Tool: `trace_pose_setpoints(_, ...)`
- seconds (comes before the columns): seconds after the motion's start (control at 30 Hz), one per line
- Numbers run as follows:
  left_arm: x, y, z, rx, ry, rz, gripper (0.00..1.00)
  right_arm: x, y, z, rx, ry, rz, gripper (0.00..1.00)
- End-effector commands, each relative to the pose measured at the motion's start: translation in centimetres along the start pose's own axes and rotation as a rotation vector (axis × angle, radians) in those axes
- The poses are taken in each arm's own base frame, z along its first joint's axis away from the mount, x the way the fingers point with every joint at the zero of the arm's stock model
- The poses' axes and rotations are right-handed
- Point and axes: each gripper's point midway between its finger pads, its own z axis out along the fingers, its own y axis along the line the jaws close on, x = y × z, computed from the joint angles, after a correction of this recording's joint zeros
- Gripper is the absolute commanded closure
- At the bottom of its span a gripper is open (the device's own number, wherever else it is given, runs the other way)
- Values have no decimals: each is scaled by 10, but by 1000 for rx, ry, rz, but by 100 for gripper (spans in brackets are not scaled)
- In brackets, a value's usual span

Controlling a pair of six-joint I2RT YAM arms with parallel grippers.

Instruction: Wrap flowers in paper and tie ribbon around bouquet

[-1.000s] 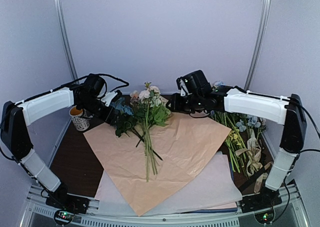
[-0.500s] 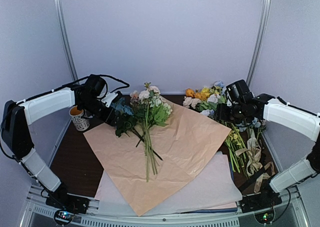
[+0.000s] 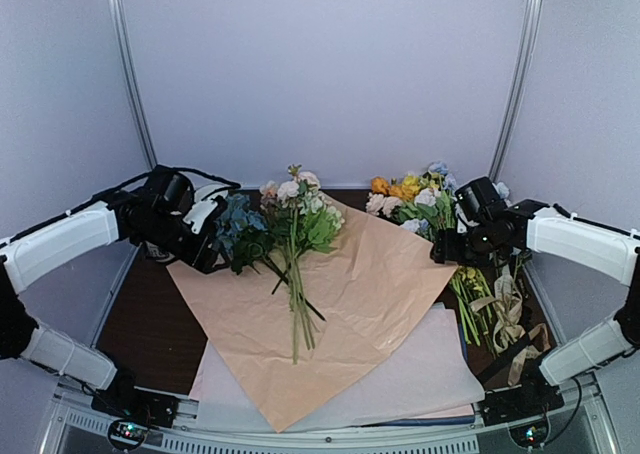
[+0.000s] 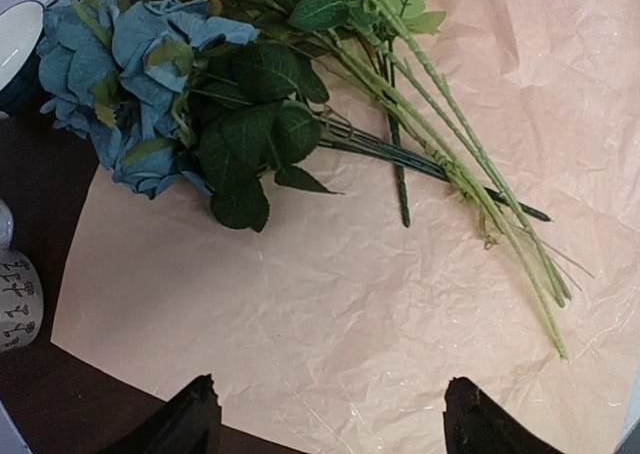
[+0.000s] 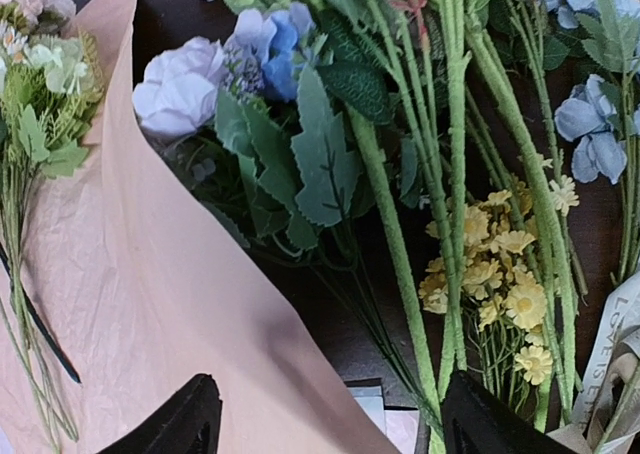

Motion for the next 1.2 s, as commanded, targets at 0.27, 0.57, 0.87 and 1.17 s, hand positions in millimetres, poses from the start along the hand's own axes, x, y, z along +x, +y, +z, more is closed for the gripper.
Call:
trace_pose_setpoints(0.27,24,-149,-65,324,-362,527,23,14,22,17,-128,76,-13,81)
trace_pose_setpoints(0.57,117,-225,-69,566,-313,945,25,-6,24,24,-109,37,-42,100)
trace_pose_setpoints(0.87,199,-258,-12,615,48,1281,22,-14,31,33,-122,25,-53,100)
trace_pose_setpoints(1.17,192,-256,32,410,75,1381,26,-9,28,32,-120,17,-69,100)
